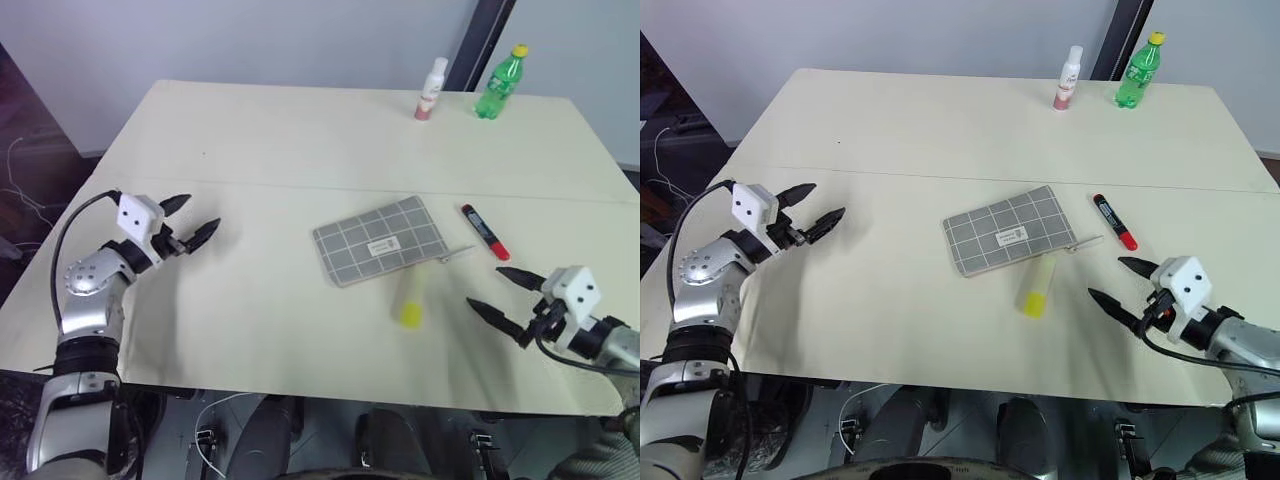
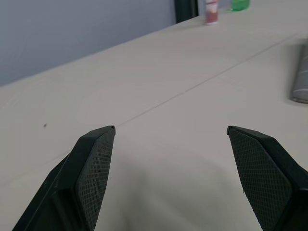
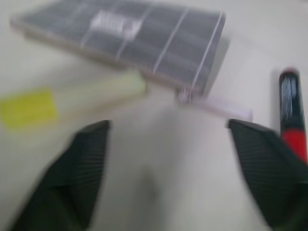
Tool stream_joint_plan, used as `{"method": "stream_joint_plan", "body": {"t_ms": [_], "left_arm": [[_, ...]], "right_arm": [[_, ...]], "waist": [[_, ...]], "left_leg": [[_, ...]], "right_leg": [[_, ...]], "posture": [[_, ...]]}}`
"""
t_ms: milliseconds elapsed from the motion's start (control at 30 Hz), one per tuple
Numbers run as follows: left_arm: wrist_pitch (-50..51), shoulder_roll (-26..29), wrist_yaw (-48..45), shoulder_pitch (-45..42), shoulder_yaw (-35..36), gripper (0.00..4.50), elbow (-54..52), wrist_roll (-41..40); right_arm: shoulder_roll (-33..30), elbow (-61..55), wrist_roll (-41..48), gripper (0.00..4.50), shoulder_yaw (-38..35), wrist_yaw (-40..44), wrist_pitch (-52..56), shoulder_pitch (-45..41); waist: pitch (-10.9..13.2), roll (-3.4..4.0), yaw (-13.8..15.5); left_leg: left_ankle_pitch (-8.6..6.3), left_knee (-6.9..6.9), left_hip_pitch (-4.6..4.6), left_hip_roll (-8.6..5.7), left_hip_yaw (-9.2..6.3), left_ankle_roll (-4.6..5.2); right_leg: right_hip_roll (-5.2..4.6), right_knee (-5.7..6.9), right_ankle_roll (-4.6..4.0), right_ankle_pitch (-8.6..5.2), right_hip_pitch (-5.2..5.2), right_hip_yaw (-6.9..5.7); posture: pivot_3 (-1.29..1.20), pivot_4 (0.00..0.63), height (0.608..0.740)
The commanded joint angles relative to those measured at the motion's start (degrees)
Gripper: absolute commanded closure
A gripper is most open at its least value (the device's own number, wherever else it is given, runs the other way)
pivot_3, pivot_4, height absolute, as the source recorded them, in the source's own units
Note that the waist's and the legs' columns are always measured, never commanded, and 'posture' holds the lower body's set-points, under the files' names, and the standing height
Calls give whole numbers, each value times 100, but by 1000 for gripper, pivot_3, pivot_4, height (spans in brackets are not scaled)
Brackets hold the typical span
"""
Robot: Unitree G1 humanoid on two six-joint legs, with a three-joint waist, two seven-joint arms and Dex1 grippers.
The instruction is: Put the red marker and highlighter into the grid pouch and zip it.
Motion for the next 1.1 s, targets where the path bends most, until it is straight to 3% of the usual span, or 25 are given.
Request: {"method": "stream_joint_plan", "body": {"t_ms": [33,167,200,400,600,800,1100], "left_arm": [[-350,-112,-175,43,-329,585,-437,197],[-848,-200,-325,-5,-691,585,-490,485],[-1006,-229,-410,-21,-816,585,-537,543],[-1909,-187,-523,-46,-1273,585,-417,1030],[-2491,-230,-265,-94,-1496,585,-200,1475],[-2861,-316,-5,-268,-1721,585,41,1801],[-3213,-907,364,-678,-2265,585,376,2226]], "right_arm": [[260,-275,1,2380,376,-383,98,-675],[774,157,-689,4394,1254,-877,-53,-1693],[896,449,-1009,4466,1493,-1048,-173,-1969],[1123,1683,-2224,4466,2192,-1860,-569,-2949],[928,2433,-2885,4466,2536,-2009,-891,-3224],[958,2593,-3110,4466,2747,-1972,-1004,-3302],[913,2584,-3180,4466,2761,-1890,-988,-3263]], "waist": [[-2,3,-6],[-2,3,-35],[-3,5,-32],[-2,6,9],[-2,7,-12],[-2,7,-18],[-2,7,-16]], "left_leg": [[0,0,0,0,1,0],[1,-5,0,1,1,-2],[2,-5,0,2,1,-3],[13,0,-2,-11,2,-15],[13,0,5,-9,3,-16],[14,-1,5,-4,3,-15],[17,4,8,-3,2,-15]], "right_leg": [[0,0,-2,1,-1,2],[1,1,-2,1,-8,2],[4,3,-2,1,-10,1],[7,35,-1,1,-19,-5],[14,49,-1,1,-22,-4],[23,51,-1,1,-23,-3],[28,56,0,2,-20,-2]], "posture": [[0,150,740],[0,150,740],[0,150,740],[0,150,740],[0,150,740],[0,150,740],[0,150,740]]}}
